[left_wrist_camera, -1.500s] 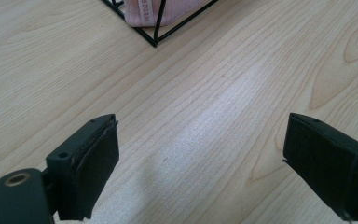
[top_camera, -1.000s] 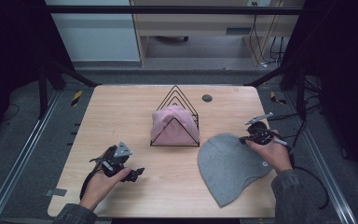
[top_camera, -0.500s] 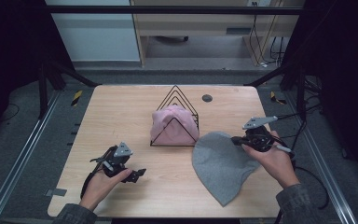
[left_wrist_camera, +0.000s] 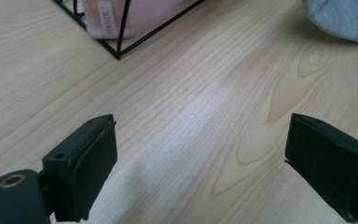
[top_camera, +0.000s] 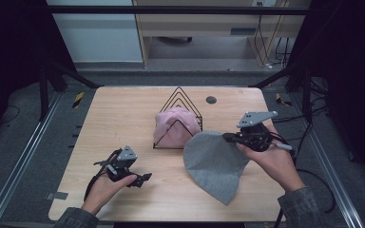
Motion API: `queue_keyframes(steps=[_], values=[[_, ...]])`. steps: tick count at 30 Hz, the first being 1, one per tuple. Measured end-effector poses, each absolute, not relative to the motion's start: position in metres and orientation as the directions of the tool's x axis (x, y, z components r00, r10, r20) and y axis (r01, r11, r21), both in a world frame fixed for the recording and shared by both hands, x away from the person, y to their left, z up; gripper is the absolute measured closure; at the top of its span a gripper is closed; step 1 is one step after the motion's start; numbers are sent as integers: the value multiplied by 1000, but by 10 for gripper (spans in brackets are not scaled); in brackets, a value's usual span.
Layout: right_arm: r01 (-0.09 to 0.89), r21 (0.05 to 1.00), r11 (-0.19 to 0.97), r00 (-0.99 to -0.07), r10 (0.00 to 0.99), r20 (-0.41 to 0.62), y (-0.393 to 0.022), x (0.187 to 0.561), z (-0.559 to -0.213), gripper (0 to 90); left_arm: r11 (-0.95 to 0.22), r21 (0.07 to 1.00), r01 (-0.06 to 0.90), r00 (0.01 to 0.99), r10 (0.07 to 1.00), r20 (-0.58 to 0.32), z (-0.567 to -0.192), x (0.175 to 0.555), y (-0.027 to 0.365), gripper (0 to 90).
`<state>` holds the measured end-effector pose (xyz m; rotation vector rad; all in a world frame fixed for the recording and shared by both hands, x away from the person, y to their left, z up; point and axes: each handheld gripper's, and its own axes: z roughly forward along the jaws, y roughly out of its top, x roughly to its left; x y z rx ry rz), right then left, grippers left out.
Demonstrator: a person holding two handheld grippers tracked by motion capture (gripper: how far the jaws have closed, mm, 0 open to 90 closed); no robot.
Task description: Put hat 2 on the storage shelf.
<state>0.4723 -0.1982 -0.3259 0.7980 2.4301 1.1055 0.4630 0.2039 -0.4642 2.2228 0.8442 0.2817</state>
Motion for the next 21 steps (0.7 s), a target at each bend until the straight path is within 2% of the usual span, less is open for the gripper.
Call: queue_keyframes(steps=[10, 21], values=[[255, 803, 538, -826, 553, -108, -163, 462, -287, 900, -494, 746, 446, 804, 588, -91, -459, 459, 198, 85], [202, 813, 546, -851, 509, -131, -131, 462, -269, 900, -440, 787, 432, 824, 547, -146, -454, 457, 194, 93]])
